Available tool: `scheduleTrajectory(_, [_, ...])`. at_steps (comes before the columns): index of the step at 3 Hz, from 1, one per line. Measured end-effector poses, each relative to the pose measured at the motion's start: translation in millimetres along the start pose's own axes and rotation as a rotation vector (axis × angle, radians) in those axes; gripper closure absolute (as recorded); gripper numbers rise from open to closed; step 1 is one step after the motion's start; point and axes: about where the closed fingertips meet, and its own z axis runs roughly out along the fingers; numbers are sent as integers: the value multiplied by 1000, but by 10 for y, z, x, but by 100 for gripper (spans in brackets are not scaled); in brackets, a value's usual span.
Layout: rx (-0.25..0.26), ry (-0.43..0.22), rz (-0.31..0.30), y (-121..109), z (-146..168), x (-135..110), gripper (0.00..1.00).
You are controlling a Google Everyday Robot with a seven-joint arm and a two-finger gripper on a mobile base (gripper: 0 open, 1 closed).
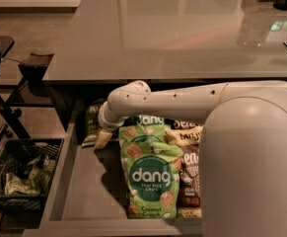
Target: Pick green jalapeno chip bag from top drawer and place on counter
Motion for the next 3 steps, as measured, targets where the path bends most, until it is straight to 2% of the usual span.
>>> scheduleTrajectory(3, [0, 0, 0, 1, 1, 0, 89])
